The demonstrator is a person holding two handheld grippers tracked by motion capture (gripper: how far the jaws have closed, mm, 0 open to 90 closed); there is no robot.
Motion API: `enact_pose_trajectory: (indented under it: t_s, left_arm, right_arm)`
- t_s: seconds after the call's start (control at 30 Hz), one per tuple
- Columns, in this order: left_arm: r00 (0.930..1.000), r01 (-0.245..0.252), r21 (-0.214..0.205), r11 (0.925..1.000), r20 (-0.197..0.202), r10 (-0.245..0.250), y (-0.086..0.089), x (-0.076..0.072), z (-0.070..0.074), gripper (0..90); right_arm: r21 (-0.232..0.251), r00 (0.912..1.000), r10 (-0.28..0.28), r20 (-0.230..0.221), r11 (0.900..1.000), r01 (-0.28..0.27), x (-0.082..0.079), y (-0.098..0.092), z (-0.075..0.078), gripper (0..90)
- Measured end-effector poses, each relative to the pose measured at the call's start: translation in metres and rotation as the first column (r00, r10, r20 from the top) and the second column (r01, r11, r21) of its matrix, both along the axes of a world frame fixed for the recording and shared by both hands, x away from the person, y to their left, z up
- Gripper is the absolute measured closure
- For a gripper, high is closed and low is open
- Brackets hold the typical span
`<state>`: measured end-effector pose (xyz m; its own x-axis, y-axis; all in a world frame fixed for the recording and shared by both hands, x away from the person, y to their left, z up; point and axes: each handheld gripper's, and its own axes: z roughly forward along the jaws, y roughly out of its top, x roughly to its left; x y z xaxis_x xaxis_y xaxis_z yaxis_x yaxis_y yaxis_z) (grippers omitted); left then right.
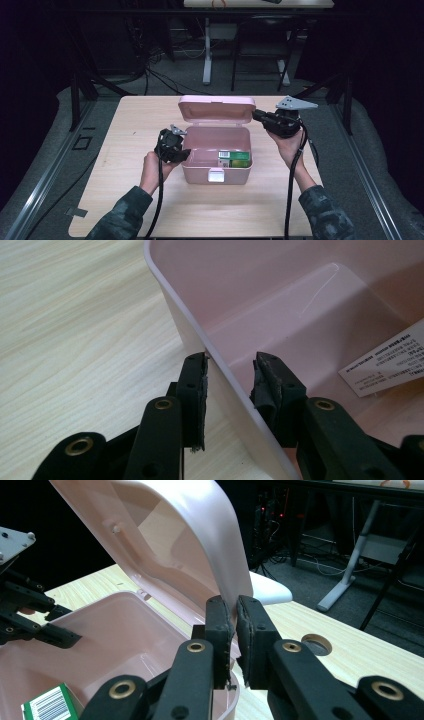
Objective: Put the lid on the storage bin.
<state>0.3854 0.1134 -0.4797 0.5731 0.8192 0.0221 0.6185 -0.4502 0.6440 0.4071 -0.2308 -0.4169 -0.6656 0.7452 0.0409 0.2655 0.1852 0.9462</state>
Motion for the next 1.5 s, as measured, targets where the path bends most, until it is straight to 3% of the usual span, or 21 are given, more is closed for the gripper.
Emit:
enact_pose_trajectory:
  t_s: [0.47, 0.97, 1.23, 1.33, 1.5]
  left_arm:
    - [0.9999, -0.004, -0.018, 0.9998, 0.015, 0.005, 0.002, -0.002, -0.002, 66.3]
    - [0.9999, -0.003, -0.031, 0.9995, 0.014, 0.004, 0.004, -0.004, -0.002, 66.1]
    - [0.9999, 0.009, -0.059, 0.9982, 0.013, -0.009, 0.008, -0.004, -0.001, 64.5]
    - [0.9997, 0.018, -0.077, 0.9969, 0.018, -0.017, 0.010, -0.006, 0.002, 63.1]
    - [0.9993, 0.033, -0.096, 0.9948, 0.018, -0.032, 0.015, -0.011, 0.006, 50.1]
  right_arm:
    - [0.002, 1.0000, -0.002, -0.003, 1.0000, 0.002, -0.009, 0.000, -0.003, 83.3]
    - [0.007, 0.9992, 0.001, -0.039, 1.0000, -0.001, -0.020, 0.000, -0.008, 82.3]
    - [0.007, 0.9982, -0.006, -0.060, 1.0000, 0.006, -0.025, 0.000, -0.011, 81.8]
    - [0.004, 0.9976, -0.011, -0.068, 0.9999, 0.012, -0.026, 0.001, -0.011, 81.7]
    - [-0.001, 0.9964, -0.023, -0.081, 0.9997, 0.023, -0.029, 0.002, -0.011, 81.6]
